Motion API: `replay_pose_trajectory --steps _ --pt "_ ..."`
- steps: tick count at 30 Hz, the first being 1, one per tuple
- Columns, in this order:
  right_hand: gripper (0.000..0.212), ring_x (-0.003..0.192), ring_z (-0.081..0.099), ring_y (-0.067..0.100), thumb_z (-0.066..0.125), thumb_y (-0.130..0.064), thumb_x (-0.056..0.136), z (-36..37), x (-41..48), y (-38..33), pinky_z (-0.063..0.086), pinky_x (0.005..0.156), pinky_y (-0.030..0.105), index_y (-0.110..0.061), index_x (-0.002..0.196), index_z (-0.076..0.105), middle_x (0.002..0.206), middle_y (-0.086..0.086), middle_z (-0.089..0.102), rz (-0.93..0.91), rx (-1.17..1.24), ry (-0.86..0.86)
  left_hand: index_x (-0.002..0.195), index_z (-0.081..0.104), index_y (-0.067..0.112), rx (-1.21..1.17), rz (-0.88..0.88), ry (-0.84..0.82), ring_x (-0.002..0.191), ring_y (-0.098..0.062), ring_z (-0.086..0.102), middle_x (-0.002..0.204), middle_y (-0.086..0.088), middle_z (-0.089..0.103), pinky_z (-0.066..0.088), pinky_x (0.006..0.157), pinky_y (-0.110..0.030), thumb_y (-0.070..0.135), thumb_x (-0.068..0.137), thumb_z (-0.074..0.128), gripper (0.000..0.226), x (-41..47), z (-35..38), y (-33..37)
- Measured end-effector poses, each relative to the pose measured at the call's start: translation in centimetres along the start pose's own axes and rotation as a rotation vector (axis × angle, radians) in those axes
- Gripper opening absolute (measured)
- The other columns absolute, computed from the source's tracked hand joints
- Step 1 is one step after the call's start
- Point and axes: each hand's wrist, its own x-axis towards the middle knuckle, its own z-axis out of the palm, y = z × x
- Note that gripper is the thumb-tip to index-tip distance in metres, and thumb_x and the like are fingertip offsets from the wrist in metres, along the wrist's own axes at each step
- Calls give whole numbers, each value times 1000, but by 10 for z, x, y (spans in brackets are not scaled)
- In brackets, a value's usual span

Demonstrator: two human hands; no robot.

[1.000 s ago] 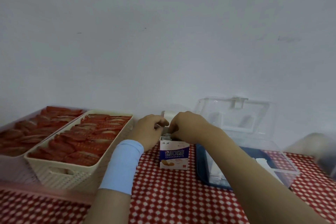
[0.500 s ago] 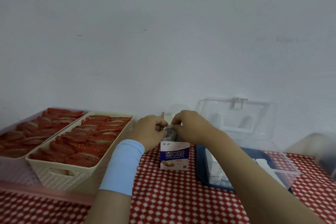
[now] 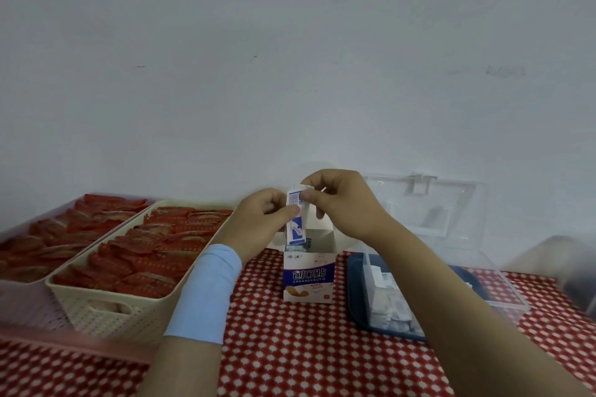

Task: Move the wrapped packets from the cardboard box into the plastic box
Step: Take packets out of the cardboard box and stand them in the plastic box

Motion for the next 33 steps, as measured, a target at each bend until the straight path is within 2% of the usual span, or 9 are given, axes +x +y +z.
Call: replay_pose_trajectory --steps 3,7,12,16,19,25,28,30,33 --pt "9 51 55 6 64 -5 95 2 -3 -9 43 50 15 -5 94 72 69 1 66 34 213 -38 113 66 0 -442 -82 -193 95 -28 70 103 -18 74 59 82 -38 13 93 58 25 -6 -3 8" --pt "12 50 53 1 62 -4 95 6 -4 -14 41 48 13 -1 102 72 67 -2 67 61 296 -43 110 66 3 -712 -105 -219 84 -23 74 96 -13 75 62 72 -35 19 81 59 34 -12 -4 10" --pt "22 53 55 8 61 -14 98 11 -4 -11 42 47 13 -9 118 69 89 1 72 156 284 -40 101 66 0 -702 -125 -124 70 -14 71 83 -6 74 60 64 -27 20 78 62 30 -10 -10 -1" --pt "14 76 66 6 65 -23 93 17 3 15 57 73 29 -22 94 78 89 -9 74 153 -412 -132 103 65 -7 -696 -152 -23 70 -18 71 83 -12 71 60 66 -28 17 82 65 32 -6 -16 -9" --pt "17 77 67 11 66 -38 92 24 2 23 60 71 33 -28 90 79 83 -9 73 218 -637 -302 107 64 -10 -665 -173 1 78 -22 73 86 -16 72 61 70 -30 20 79 68 41 -6 -14 -9" --pt "19 71 61 11 64 -46 92 29 3 18 45 57 25 -35 96 79 78 -9 67 191 -768 -406 111 60 -16 -565 -190 6 83 -26 73 89 -19 74 61 71 -31 14 89 67 37 -6 -11 -10" --pt "36 61 54 11 58 -49 94 31 5 21 40 54 26 -30 66 68 65 -9 58 187 -774 -397 110 61 -15 -553 -191 30 86 -26 75 91 -16 75 61 72 -31 13 90 67 35 -5 -11 -11" --pt "46 59 53 12 56 -53 94 30 5 21 41 56 28 -27 58 61 64 -6 58 215 -720 -398 107 63 -12 -555 -189 47 84 -25 75 96 -19 74 60 68 -29 12 90 67 29 -5 -10 -9" --pt "22 75 61 11 60 -47 94 27 5 18 47 62 26 -35 91 78 74 -13 63 188 -740 -466 98 65 -5 -552 -181 68 84 -25 75 98 -19 74 59 67 -28 11 90 67 18 -6 -10 -9"
